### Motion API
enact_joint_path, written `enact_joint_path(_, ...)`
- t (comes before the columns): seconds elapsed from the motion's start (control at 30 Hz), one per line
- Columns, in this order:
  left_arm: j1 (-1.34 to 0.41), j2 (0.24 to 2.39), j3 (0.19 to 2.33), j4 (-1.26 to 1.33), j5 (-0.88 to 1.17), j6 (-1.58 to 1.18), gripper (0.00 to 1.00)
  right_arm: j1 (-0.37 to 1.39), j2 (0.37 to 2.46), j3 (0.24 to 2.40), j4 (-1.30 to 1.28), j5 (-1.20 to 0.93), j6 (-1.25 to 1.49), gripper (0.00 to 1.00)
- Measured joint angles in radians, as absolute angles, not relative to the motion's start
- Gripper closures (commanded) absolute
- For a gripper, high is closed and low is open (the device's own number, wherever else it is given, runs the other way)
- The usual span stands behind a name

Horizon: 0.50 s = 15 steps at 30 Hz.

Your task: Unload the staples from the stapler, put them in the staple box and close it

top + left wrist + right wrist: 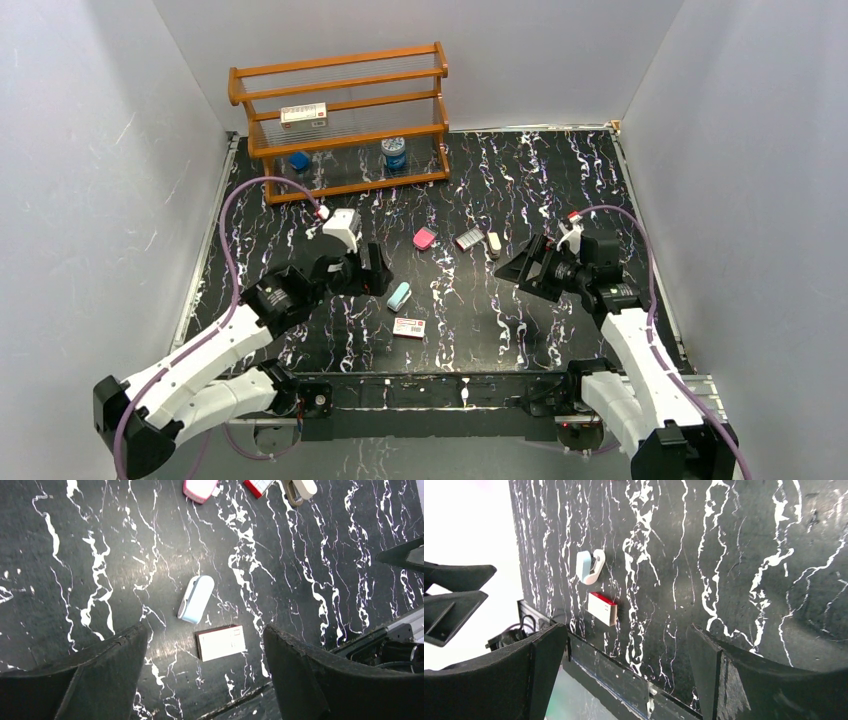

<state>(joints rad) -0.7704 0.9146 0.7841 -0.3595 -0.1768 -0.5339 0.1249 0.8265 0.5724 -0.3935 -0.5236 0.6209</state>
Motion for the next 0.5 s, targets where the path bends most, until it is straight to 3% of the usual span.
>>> enact_joint_path(0.27, -0.770, 0.796, 0.670, -0.291, -0.120, -0.564, 0.13, 0.125, 0.795, 0.601, -0.405, -0.557, 0.603, 0.01)
enact_joint_path(0.5, -0.770, 0.861, 0.609, -0.156, 0.003, -0.471, 0.21, 0.125, 0.862, 0.675, -0.415, -0.512, 0.622, 0.01)
